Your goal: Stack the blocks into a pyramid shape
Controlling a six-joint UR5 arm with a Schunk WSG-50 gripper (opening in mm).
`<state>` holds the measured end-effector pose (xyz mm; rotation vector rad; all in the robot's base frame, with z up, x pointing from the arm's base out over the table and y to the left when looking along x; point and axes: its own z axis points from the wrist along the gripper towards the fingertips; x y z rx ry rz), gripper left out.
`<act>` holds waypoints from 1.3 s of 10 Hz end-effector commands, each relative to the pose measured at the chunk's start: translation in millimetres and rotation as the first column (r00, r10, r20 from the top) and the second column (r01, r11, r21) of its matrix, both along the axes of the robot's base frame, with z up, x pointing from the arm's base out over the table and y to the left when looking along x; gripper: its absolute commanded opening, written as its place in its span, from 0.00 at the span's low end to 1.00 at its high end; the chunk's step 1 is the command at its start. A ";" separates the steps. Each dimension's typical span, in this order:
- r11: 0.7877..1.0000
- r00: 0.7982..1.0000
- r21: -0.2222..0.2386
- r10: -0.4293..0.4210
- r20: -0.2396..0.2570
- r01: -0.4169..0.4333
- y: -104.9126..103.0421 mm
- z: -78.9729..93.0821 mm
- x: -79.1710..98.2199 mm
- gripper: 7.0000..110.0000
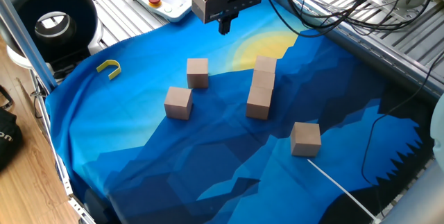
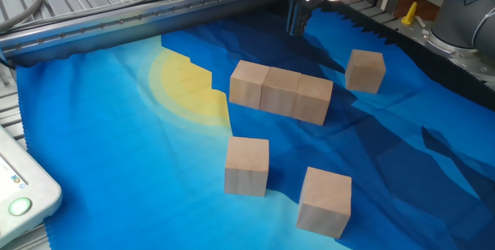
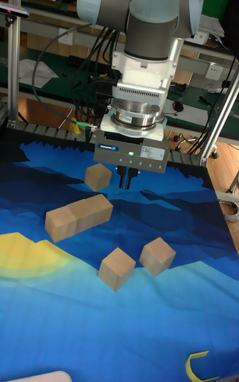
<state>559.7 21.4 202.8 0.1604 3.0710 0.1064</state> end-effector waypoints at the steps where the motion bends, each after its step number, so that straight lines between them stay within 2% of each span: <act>1: 0.997 0.997 0.021 0.069 0.041 -0.070 15.3 -2.3 7.1 0.00; 3: 0.994 0.993 -0.007 0.111 0.049 -0.111 19.6 -11.1 6.3 0.00; 5: 0.979 0.978 -0.016 0.204 0.043 -0.203 34.2 -16.7 -1.7 0.00; 6: 0.960 0.958 -0.029 0.280 0.053 -0.279 43.5 -19.6 -4.6 0.00; 7: 0.929 0.932 -0.100 0.361 0.036 -0.356 39.6 -23.3 -10.6 0.00; 8: 0.895 0.904 -0.131 0.418 -0.089 -0.426 29.5 -28.1 -41.0 0.00; 9: 0.869 0.881 -0.146 0.469 -0.063 -0.473 32.6 -32.5 -34.7 0.00; 10: 0.855 0.861 -0.106 0.500 -0.087 -0.508 41.4 -34.4 -46.3 0.00; 11: 0.854 0.857 -0.085 0.507 -0.092 -0.514 51.7 -33.2 -54.8 0.00; 12: 0.857 0.862 -0.092 0.500 -0.086 -0.507 53.9 -33.0 -55.3 0.00; 13: 0.844 0.850 -0.100 0.523 -0.065 -0.527 54.0 -34.8 -48.7 0.00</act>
